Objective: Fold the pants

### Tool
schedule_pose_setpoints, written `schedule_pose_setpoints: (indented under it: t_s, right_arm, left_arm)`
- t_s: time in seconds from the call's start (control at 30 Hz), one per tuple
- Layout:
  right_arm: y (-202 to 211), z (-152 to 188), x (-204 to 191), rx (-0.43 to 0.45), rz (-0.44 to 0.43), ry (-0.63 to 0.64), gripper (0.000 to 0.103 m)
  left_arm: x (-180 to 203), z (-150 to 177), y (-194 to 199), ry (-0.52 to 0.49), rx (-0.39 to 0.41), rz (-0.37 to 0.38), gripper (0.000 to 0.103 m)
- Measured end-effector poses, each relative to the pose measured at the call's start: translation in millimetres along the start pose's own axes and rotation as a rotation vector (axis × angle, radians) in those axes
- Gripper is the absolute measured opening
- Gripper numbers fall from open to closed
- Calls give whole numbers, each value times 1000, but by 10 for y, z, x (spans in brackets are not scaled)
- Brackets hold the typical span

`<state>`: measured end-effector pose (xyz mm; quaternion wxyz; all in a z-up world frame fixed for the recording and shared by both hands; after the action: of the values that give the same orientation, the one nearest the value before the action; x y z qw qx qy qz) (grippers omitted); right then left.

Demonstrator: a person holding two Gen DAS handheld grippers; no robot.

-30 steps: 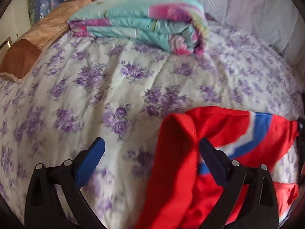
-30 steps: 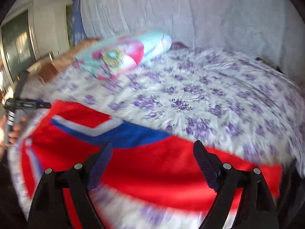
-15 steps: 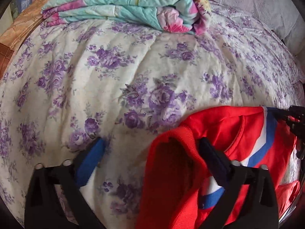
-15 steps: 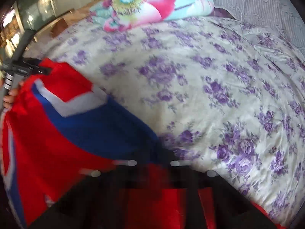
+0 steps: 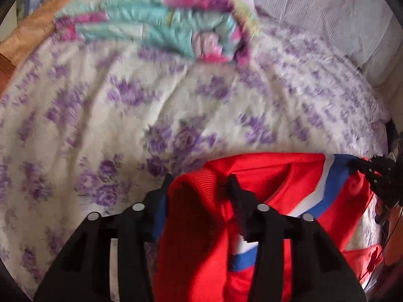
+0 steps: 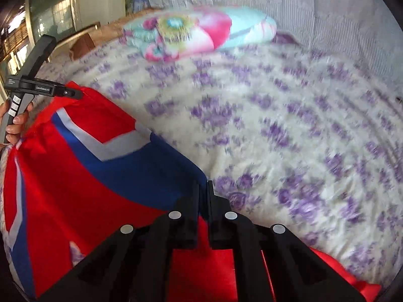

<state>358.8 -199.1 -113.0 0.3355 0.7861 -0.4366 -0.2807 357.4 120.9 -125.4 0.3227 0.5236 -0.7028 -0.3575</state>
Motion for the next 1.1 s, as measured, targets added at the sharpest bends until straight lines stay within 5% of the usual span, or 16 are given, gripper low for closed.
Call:
schedule_pose_setpoints:
  t_s: [0.03, 0.23, 0.33, 0.43, 0.63, 0.8, 0.87, 0.93, 1.0, 1.1]
  right_arm:
    - [106, -24, -9, 25, -8, -8, 5]
    - [1347, 53, -484, 246, -53, 47, 5]
    - [1905, 561, -990, 304, -50, 148, 5]
    - [1979, 1254, -1346, 249, -105, 164, 5]
    - [1418, 2353, -1620, 64, -121, 109, 5]
    - [1368, 2437, -1604, 94, -126, 39, 5]
    - [1375, 2455, -1614, 95, -118, 44, 5]
    - [1352, 2454, -1624, 90, -113, 46, 5]
    - [1322, 2463, -1604, 88, -122, 32, 5]
    - [1293, 2466, -1607, 91, -133, 16, 6]
  left_arm:
    - [34, -17, 72, -11, 18, 6, 19]
    - [234, -69, 1105, -67, 263, 71, 17]
    - [370, 178, 1528, -134, 337, 110, 17]
    - [509, 653, 1675, -176, 328, 131, 17]
    - [536, 1613, 1484, -133, 214, 186, 21]
    - [336, 1970, 1278, 2, 124, 269, 30]
    - [287, 2017, 1304, 39, 124, 287, 55]
    - [271, 2024, 1340, 69, 145, 310, 65]
    - [220, 1971, 1310, 103, 152, 306, 66]
    - [2, 1847, 1118, 167, 114, 188, 67]
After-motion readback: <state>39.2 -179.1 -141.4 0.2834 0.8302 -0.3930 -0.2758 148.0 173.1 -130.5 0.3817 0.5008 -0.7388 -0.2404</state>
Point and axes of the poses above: each gripper's, at about its wrist camera, not at the fingertips, and y roughly against the way its jaws point, x to its right, z to its underside, the point moved 6 cm from there along -y, roughly the way its jaws point, and after that the axes turned 15 degrees about -y, right-handed, at the moved point
